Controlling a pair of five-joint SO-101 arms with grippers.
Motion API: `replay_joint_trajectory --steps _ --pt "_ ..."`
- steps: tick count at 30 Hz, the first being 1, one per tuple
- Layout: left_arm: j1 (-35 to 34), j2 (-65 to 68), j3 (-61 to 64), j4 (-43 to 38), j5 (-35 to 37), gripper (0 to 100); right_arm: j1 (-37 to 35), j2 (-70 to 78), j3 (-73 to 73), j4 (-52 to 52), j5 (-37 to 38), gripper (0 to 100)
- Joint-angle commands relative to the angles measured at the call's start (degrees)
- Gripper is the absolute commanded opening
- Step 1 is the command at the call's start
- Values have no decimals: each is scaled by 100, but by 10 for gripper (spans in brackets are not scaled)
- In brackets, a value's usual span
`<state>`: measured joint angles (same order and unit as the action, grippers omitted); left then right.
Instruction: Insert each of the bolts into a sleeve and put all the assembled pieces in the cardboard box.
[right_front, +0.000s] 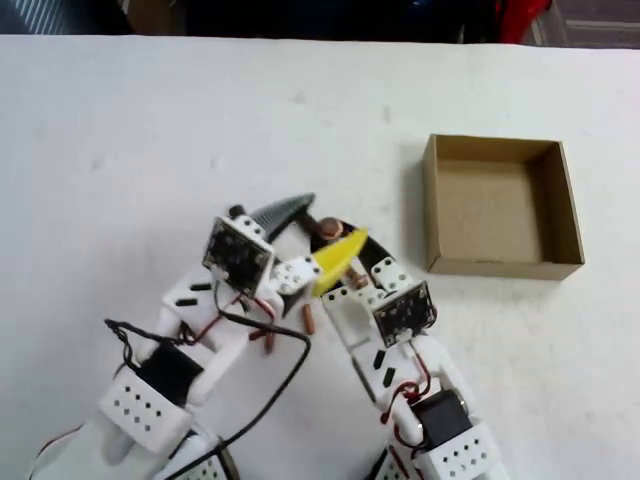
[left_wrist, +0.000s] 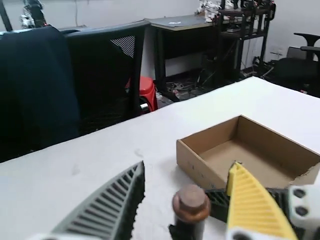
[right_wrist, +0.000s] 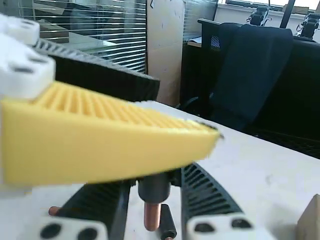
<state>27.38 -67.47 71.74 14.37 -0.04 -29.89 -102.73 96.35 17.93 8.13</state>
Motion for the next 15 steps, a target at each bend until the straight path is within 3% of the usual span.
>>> replay_joint_trajectory --steps 1,5,9,15 --pt "-374 -84 -97 -510 -44 282 57 -48 53 -4 79 17" --pt "-558 -84 -105 -818 -44 278 57 -48 53 -4 79 17" --pt "-954 -84 -554 -387 -35 265 57 -48 53 110 79 17" --pt "-1648 -259 -1248 633 -44 42 66 -48 53 163 79 17"
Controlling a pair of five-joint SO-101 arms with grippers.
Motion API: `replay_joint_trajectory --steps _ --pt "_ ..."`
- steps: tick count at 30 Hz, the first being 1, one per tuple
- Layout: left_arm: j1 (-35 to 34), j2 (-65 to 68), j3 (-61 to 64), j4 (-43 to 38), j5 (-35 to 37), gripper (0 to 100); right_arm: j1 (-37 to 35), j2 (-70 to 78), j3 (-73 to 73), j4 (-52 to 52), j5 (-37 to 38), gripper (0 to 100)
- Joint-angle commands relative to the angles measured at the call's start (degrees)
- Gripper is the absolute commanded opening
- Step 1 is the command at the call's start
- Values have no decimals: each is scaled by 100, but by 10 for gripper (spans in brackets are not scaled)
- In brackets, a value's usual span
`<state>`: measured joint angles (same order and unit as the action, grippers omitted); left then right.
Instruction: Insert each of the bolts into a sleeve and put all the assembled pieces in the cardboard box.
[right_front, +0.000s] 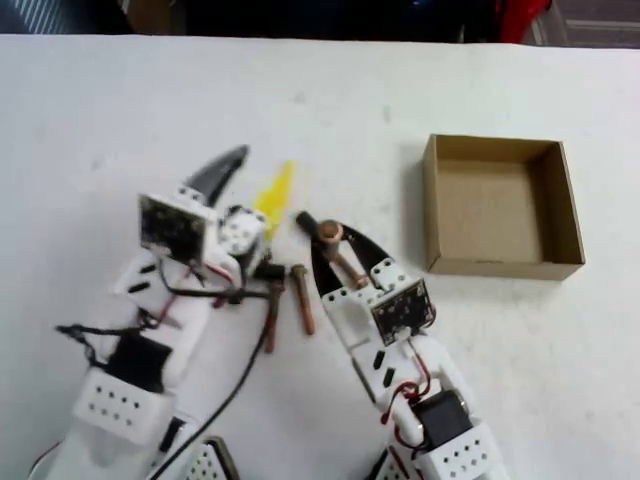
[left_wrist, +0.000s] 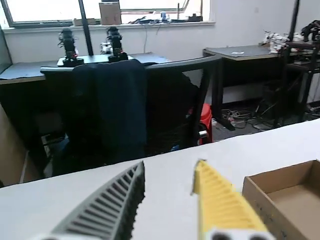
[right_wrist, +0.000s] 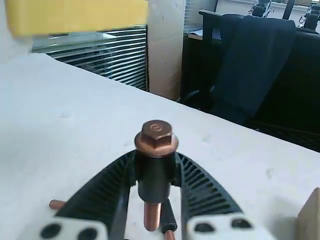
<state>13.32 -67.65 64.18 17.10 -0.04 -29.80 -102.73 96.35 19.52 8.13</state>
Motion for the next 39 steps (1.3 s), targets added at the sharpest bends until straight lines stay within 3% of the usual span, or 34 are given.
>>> replay_joint_trajectory --steps 1,4,13,22,30,39 --pt "-295 -409 -501 501 -44 13 57 -48 53 4 79 17" --pt "-330 -1121 -492 1002 -53 47 119 -48 53 84 79 17" --pt "-374 -3152 475 2127 -334 23 242 -48 18 356 70 17" --pt "-1657 -3591 651 3182 -325 23 259 -48 -413 1059 79 17" --pt "-1947 -3662 677 3956 -325 23 409 -48 -949 1754 563 17" --pt "-1938 -3662 1908 3622 -325 23 1235 -40 -1987 2607 607 16"
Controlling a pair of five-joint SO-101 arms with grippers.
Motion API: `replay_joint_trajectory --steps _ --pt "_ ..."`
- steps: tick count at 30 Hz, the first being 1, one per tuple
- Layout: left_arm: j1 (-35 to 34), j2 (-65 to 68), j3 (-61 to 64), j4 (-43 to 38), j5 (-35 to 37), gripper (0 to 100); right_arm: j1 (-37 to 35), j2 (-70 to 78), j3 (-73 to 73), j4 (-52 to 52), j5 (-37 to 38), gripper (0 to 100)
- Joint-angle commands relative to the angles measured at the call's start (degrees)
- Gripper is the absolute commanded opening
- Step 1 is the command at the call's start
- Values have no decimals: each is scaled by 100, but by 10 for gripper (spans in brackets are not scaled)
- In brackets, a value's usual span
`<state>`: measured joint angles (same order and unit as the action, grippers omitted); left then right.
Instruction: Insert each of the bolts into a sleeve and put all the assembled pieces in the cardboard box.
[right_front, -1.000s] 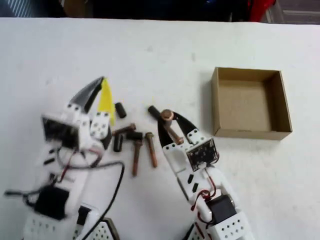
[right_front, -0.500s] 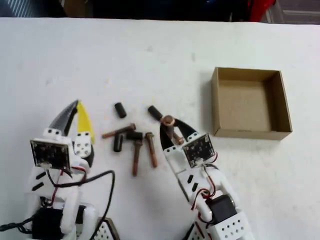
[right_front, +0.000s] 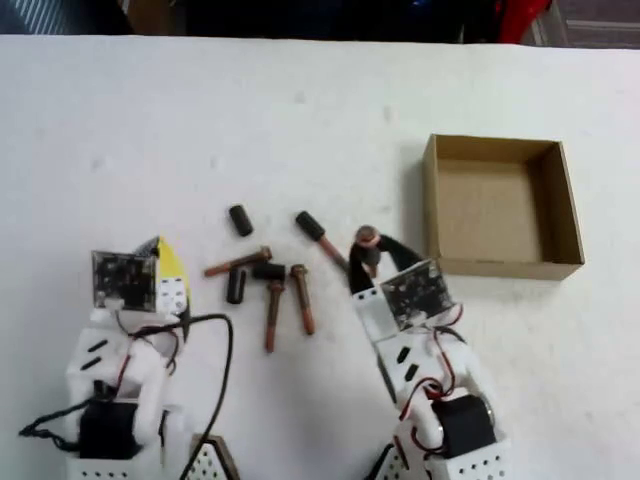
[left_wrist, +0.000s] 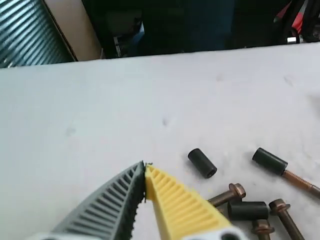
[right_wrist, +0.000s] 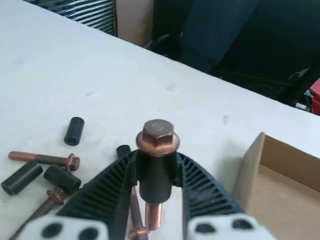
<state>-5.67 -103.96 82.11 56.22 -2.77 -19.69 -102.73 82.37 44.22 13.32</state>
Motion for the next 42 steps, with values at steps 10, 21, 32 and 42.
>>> replay_joint_trajectory --steps 10,21,32,42 --pt "-57 -31 633 -308 -53 23 1077 505 -1327 295 97 17" --pt "-57 -31 888 -316 -53 23 2123 3793 -3086 -207 88 17" --pt "-57 -31 914 -316 -62 23 2387 6835 -4229 -822 97 17" --pt "-57 -31 923 -308 -62 23 2941 9305 -5793 -919 97 17"
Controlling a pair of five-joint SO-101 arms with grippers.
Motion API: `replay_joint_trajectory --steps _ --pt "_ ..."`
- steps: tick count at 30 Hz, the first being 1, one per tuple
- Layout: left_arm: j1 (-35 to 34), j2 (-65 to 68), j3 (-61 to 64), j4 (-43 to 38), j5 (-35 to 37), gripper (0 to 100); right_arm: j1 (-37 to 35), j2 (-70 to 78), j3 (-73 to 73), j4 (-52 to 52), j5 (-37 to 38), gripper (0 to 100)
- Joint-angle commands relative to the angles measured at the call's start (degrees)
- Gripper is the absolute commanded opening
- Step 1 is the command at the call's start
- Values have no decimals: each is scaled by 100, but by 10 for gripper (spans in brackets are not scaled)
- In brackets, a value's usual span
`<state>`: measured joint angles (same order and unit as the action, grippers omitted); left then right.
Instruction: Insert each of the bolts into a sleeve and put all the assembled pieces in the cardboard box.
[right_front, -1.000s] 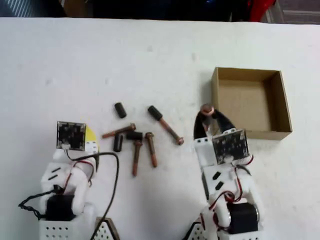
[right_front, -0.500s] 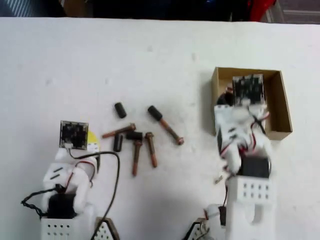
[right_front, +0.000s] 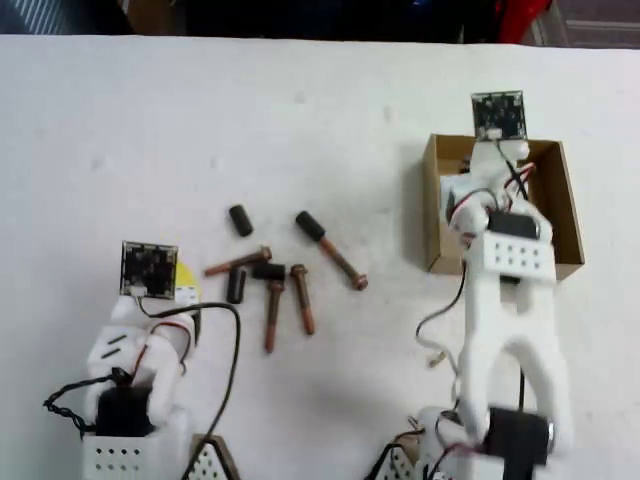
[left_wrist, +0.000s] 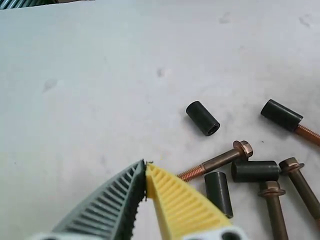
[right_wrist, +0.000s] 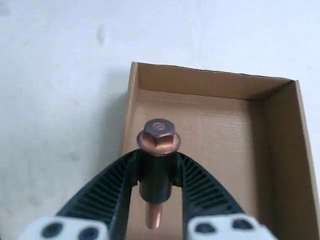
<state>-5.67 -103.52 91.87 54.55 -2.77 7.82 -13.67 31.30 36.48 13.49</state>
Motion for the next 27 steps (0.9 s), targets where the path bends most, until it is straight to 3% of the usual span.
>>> replay_joint_trajectory --steps 1,16,24,27 --pt "-57 -75 -53 -141 -62 23 224 629 -826 -145 79 17" --pt "-48 -75 -44 -141 -79 23 207 2721 -2013 -145 79 17" --pt "-31 -75 26 -158 -70 24 -119 3178 -2180 -136 79 18" --pt "-40 -75 246 -501 -79 24 -127 3178 -2189 -145 79 18"
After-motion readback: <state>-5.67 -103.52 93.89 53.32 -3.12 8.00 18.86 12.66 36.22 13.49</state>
